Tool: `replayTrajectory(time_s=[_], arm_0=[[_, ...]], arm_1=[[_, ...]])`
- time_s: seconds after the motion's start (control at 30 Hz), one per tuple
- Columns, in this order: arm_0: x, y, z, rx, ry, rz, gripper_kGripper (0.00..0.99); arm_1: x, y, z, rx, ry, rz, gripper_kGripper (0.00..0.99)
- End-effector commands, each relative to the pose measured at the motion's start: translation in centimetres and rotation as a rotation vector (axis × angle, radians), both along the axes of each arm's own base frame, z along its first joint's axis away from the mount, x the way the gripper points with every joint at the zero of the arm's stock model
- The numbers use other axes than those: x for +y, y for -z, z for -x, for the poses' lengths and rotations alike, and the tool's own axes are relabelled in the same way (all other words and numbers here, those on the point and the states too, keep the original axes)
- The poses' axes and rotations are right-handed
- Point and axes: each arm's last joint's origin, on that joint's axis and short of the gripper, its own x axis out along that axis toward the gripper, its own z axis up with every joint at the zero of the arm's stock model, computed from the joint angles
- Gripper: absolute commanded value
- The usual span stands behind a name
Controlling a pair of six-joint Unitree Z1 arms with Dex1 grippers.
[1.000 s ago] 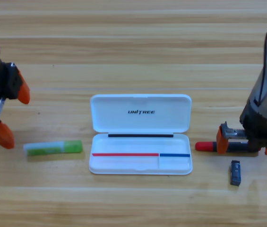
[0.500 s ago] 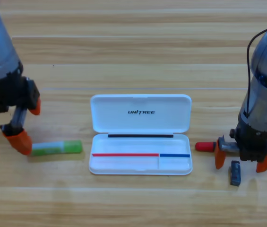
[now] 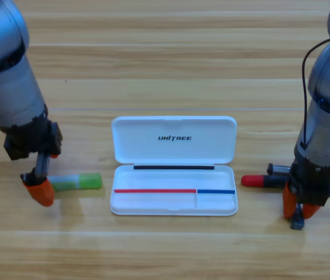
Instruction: Clean up eraser and pencils
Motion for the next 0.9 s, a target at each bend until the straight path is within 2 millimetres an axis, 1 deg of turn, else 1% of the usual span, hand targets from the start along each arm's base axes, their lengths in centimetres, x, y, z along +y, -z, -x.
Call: replayTrajectory(time_s=[0.03, 0.1, 0.13, 0.2, 0.23, 0.27, 0.33, 0.37, 0.4, 0.43, 0.5, 0.63, 0.83, 0.9], arm_0=[[0.2, 2.9, -0.5, 0.048, -0.007, -0.036, 0.979], [0.2, 3.1, -0.5, 0.049, -0.007, -0.034, 0.980], [0.2, 3.2, -0.4, 0.047, -0.007, -0.034, 0.983], [0.2, 3.5, -0.4, 0.050, -0.005, -0.032, 0.988], [0.2, 3.5, -0.4, 0.051, -0.005, -0.031, 0.989], [0.2, 3.6, -0.4, 0.052, -0.005, -0.029, 0.989], [0.2, 3.8, -0.3, 0.050, -0.005, -0.026, 0.989], [0.2, 3.9, -0.4, 0.049, -0.005, -0.026, 0.989], [0.2, 4.0, -0.4, 0.050, -0.005, -0.024, 0.989], [0.2, 4.2, -0.3, 0.052, -0.005, -0.026, 0.989], [0.2, 4.5, -0.3, 0.054, -0.005, -0.025, 0.989], [0.2, 5.1, -0.3, 0.053, -0.003, -0.025, 0.989], [0.1, 5.9, -0.4, 0.046, 0.000, -0.022, 0.990], [0.1, 6.2, -0.5, 0.046, 0.000, -0.022, 0.990]], arm_1=[[-0.6, 2.1, -0.3, 0.072, -0.009, 0.034, 0.000], [-0.4, 0.6, -0.6, 0.069, -0.061, 0.033, 0.000], [-0.1, -0.4, -0.5, 0.066, -0.116, 0.035, 0.000], [0.8, -2.6, -0.7, 0.040, -0.310, 0.041, 0.000], [1.2, -3.9, -0.8, 0.016, -0.442, 0.054, 0.000], [1.6, -5.0, -0.7, 0.002, -0.610, 0.058, 0.000], [2.3, -6.6, -0.5, -0.015, -0.963, 0.057, 0.000], [2.6, -7.0, -0.4, -0.023, -1.066, 0.068, 0.000], [2.8, -7.2, -0.3, -0.023, -1.147, 0.061, 0.000], [2.9, -7.3, -0.3, -0.027, -1.190, 0.059, 0.000], [3.8, -7.3, -0.3, -0.039, -1.280, 0.051, 0.000], [5.4, -6.5, 0.0, -0.023, -1.451, 0.014, 0.000], [7.9, -5.5, 0.9, -0.015, -1.613, -0.036, 0.000], [8.7, -5.3, 0.9, -0.021, -1.649, -0.051, 0.000]])
